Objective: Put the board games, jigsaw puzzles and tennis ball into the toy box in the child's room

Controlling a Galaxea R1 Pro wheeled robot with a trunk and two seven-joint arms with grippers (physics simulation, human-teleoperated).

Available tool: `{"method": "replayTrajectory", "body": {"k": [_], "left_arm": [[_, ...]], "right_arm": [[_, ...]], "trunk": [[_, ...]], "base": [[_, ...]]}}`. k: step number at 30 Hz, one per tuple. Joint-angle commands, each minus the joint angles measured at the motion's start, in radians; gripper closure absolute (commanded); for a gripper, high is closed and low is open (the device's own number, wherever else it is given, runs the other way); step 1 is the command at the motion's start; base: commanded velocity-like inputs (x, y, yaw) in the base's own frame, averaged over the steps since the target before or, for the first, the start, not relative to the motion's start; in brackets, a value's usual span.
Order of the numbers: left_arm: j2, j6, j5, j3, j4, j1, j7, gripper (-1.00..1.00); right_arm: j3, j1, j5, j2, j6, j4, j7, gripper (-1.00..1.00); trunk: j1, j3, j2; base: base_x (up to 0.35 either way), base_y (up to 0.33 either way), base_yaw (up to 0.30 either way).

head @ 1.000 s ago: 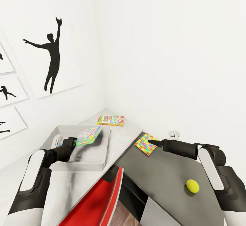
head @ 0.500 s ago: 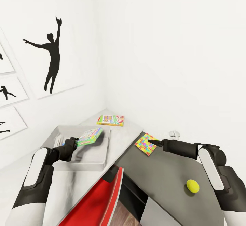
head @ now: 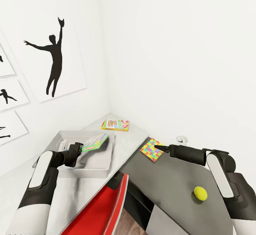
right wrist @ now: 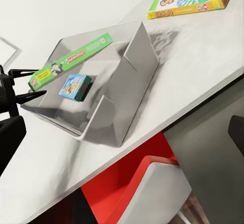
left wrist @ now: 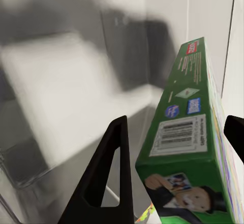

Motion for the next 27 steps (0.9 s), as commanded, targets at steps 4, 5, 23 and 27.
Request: {"method": "replayTrajectory", "body": {"k": [4, 5, 23, 27], "left_arm": [[0.000, 0.006, 0.002, 0.002, 0.010, -0.011, 0.009, 1.00], [0.000, 0.006, 0.001, 0.002, 0.013, -0.014, 0.010, 1.00], [0.001, 0.006, 0.001, 0.002, 0.074, -0.033, 0.012, 1.00], [0.001, 0.006, 0.001, 0.003, 0.085, -0.037, 0.013, 1.00]], "right_arm": [[-0.001, -0.001, 0.007, 0.000, 0.004, 0.000, 0.008, -1.00], [-0.001, -0.001, 0.007, 0.000, 0.004, 0.000, 0.009, -1.00], [-0.002, -0.001, 0.003, 0.000, 0.004, 0.000, 0.009, -1.00], [-0.003, -0.001, 0.003, 0.000, 0.004, 0.000, 0.009, -1.00]], "trunk": [[0.001, -0.002, -0.002], [0.001, -0.002, -0.002], [0.001, -0.002, -0.002], [0.001, -0.002, -0.002]], "base": [[0.000, 0.000, 0.000], [0.000, 0.000, 0.000], [0.000, 0.000, 0.000], [0.000, 0.000, 0.000]]}}
